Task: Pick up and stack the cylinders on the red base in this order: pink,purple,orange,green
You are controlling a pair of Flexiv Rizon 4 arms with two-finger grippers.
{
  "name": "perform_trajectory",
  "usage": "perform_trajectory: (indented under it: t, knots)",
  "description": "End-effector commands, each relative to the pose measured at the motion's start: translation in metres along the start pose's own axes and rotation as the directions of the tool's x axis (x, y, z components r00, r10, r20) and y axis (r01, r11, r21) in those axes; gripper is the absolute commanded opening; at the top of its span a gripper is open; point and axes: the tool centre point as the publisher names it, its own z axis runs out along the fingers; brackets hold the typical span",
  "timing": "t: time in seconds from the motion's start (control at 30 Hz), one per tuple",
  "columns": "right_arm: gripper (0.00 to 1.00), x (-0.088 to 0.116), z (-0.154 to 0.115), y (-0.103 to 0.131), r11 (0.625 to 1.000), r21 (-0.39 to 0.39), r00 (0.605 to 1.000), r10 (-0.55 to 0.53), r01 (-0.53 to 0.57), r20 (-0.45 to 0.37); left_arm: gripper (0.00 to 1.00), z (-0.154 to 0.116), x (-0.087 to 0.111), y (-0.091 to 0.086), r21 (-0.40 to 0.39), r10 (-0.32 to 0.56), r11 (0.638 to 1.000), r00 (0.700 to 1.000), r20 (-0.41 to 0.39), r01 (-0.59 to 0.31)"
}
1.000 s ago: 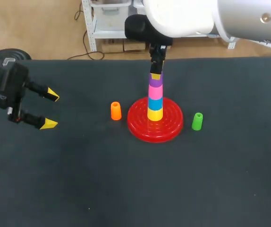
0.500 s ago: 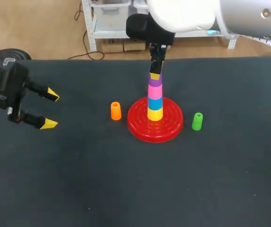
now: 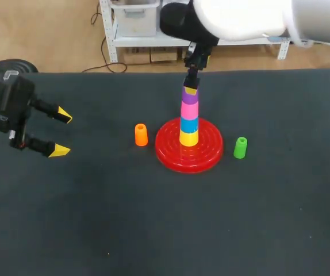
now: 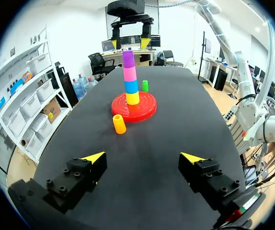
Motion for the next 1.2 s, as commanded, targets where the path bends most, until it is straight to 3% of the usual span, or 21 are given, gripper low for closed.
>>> perform_trajectory:
  t: [0.03,0.5,0.73,0.97,1.2]
  knots:
    - [1.0,0.026,-0.013,0.011,0.997,0.072,0.998,0.029,-0.033,0.059,1.0,0.0,0.001,0.0,-0.002,0.003,1.0,1.0,0.004,-0.003]
    - [1.0,0.009,-0.03,0.038,0.996,0.086,0.995,-0.043,0.035,0.09,1.0,0.0,0.001,0.0,-0.002,0.003,1.0,1.0,0.004,-0.003]
    - [1.0,-0.026,-0.037,0.047,0.987,0.091,0.982,-0.146,0.136,0.118,1.0,0.0,0.001,0.0,-0.002,0.003,1.0,1.0,0.004,-0.003]
    - [1.0,-0.057,-0.023,0.044,0.971,0.064,0.966,-0.235,0.229,0.104,1.0,0.0,0.001,0.0,-0.002,0.003,1.0,1.0,0.004,-0.003]
    - [1.0,-0.075,0.012,0.036,0.969,0.007,0.965,-0.245,0.245,0.092,1.0,0.0,0.001,0.0,-0.002,0.003,1.0,1.0,0.004,-0.003]
